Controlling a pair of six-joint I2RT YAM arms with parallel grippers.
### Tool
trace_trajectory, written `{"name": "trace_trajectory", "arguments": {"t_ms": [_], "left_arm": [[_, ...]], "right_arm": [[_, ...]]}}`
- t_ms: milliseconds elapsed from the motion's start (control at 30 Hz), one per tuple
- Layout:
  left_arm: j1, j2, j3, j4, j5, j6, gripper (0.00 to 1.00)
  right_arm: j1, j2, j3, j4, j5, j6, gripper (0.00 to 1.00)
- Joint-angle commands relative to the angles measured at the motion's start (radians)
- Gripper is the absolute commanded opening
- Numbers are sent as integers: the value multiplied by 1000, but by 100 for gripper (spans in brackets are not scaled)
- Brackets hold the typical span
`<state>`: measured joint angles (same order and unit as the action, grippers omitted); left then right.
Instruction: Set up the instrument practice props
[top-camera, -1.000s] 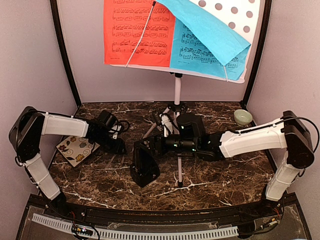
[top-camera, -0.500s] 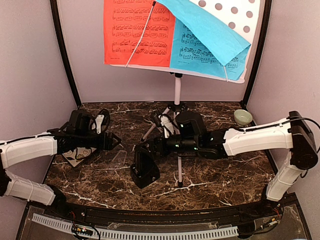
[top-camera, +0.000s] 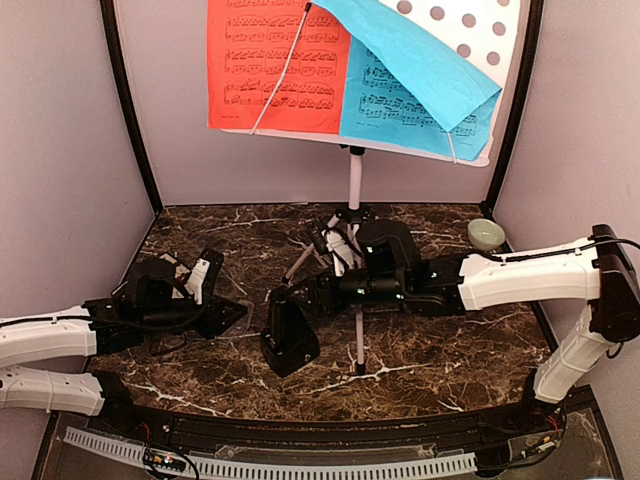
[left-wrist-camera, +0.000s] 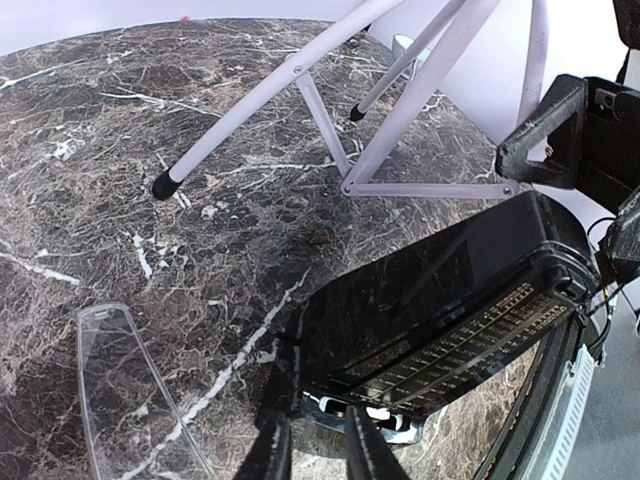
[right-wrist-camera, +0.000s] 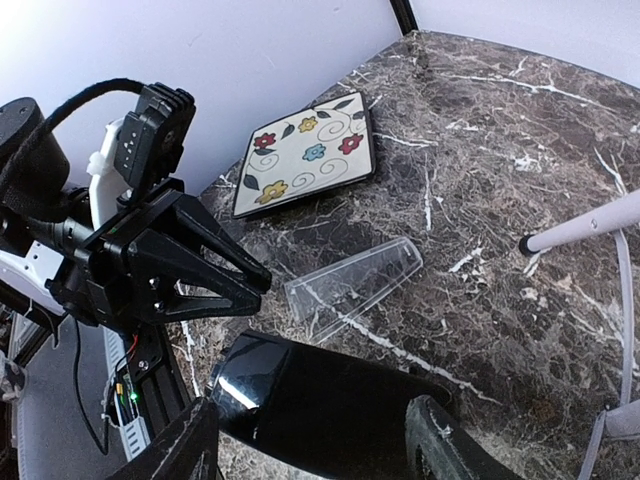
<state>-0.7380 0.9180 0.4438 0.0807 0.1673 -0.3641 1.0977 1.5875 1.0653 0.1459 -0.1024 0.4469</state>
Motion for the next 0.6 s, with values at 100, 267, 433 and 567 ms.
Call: {"name": "trace_trajectory", "arguments": {"t_ms": [100,267,433,567], "left_arm": [[-44,30,-26,146,-18,-22,15],[-80,55,-50,248,38,-21,15],[-112,88,-36,278,22,-7,14],[-127,97,-26,292,26,9,13]], "right_arm": [[19,46,47,-28,15,13,57],[22,58,65,-42,21,12,55],[22,66,80,-62,29,6,53],[23,76,81,-72,32,-2,46]]}}
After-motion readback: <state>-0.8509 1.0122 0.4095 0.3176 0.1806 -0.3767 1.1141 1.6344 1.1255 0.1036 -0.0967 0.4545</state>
